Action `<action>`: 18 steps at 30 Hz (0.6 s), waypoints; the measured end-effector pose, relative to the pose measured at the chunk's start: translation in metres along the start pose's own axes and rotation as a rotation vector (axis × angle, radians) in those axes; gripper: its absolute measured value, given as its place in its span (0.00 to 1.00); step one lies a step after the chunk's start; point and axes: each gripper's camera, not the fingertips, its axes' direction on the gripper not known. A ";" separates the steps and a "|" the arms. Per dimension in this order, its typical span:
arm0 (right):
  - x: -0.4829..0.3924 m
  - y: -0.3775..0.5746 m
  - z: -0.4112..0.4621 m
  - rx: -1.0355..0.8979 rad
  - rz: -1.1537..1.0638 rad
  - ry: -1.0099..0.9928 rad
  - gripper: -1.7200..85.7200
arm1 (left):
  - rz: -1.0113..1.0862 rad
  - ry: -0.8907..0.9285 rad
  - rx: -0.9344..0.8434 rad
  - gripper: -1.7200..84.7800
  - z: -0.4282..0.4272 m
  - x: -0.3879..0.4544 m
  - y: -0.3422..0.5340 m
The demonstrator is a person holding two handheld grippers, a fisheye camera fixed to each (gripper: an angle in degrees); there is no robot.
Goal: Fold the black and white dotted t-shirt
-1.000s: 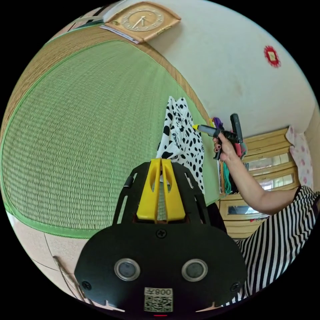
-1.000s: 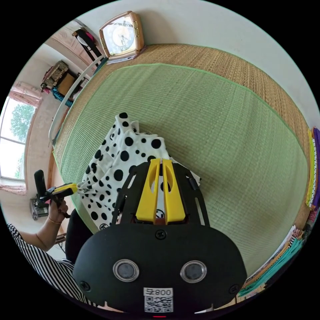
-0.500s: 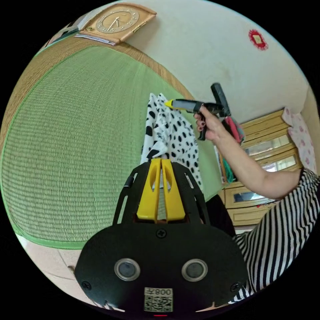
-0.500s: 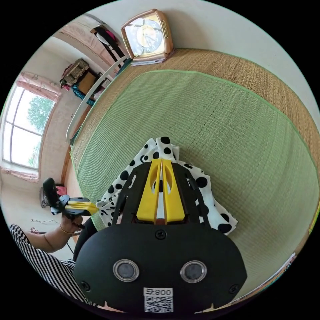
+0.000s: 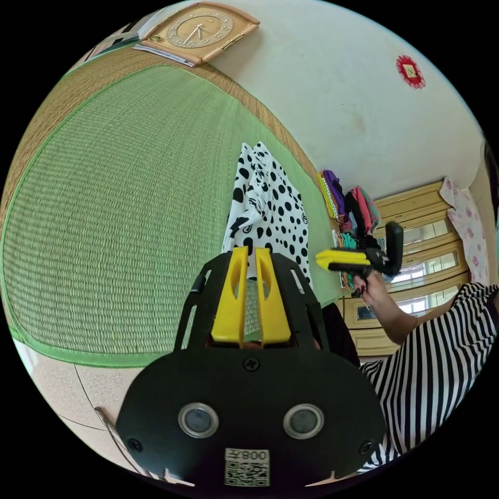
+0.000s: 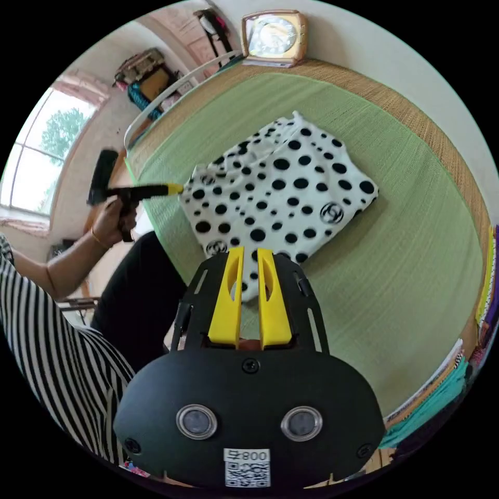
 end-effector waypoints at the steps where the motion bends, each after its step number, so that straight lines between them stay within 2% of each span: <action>1: -0.021 0.014 0.007 -0.023 -0.033 0.056 0.10 | 0.009 0.000 -0.010 0.05 0.004 0.004 -0.001; 7: -0.078 0.036 0.046 -0.049 -0.162 0.274 0.09 | 0.039 -0.032 -0.048 0.05 0.023 0.021 -0.003; 10: -0.084 0.038 0.067 -0.088 -0.182 0.247 0.07 | 0.035 -0.048 -0.057 0.04 0.032 0.026 -0.003; 15: -0.098 0.050 0.063 -0.047 -0.202 0.264 0.08 | 0.025 -0.050 -0.063 0.04 0.045 0.031 -0.001; 18: -0.106 0.053 0.070 -0.047 -0.226 0.319 0.09 | 0.011 -0.046 -0.073 0.04 0.054 0.033 0.001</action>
